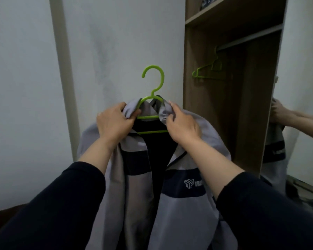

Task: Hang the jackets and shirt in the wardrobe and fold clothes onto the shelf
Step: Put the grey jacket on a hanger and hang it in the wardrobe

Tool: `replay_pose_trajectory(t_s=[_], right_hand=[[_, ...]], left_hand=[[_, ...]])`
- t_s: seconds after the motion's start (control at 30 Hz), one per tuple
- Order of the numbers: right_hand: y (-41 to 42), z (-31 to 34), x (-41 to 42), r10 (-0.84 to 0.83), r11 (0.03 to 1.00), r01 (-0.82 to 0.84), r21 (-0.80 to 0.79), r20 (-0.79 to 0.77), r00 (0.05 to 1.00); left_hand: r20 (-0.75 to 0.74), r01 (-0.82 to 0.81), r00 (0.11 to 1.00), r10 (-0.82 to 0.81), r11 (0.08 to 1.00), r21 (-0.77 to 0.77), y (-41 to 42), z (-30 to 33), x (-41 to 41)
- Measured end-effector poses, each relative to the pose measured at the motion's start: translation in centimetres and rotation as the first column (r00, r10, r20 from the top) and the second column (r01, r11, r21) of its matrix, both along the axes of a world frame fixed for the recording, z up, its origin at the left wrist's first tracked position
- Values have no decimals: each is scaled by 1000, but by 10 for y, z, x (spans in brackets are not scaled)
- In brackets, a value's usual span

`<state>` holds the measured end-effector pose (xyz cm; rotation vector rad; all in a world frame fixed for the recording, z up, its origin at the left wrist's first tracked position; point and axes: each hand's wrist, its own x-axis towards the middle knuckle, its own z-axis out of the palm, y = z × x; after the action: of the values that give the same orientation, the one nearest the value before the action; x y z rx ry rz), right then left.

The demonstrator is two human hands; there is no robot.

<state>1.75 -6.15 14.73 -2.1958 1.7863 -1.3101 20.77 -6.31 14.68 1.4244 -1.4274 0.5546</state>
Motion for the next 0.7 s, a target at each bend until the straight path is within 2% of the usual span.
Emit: replay_pose_trajectory(t_s=[0.1,0.2,0.27,0.33,0.37,0.43,0.47,0.5,0.57,0.63,0.7], right_hand=[[3,1,-4,-209,962,178,-206,-143,967],[-5,1,-13,-335,890,248,-382,-181,925],[-11,-1,-17,-311,889,204,-411,-212,926],[-14,-3,-15,-211,931,132,-340,-209,955],[-16,-3,-14,-191,938,118,-327,-203,960],[-19,-4,-18,-220,933,142,-330,-213,952],[-20,-4,-22,-236,934,156,-320,-228,945],[-22,-6,-26,-244,939,163,-304,-252,936],[-23,-12,-31,-278,935,175,-308,-336,900],[-24,-20,-28,-312,927,172,-332,-433,846],[-24,-20,-26,-310,937,190,-293,-448,839]], left_hand=[[12,51,999,-51,999,-18,0,-1,-11],[32,104,994,-102,993,-52,0,-5,-16],[52,142,989,-140,989,-44,-1,-5,-17],[37,205,978,-205,979,13,-5,-6,-18],[-14,246,969,-246,968,40,-8,-6,-18],[-249,325,915,-318,946,-13,-11,-4,-16],[-345,320,883,-318,946,-54,-12,-2,-14],[-373,277,884,-282,958,-67,-12,1,-12],[-260,105,959,-109,994,-27,-11,6,-13],[-152,-33,988,27,999,-37,-9,11,-19],[-108,-49,993,49,999,6,-9,14,-30]])
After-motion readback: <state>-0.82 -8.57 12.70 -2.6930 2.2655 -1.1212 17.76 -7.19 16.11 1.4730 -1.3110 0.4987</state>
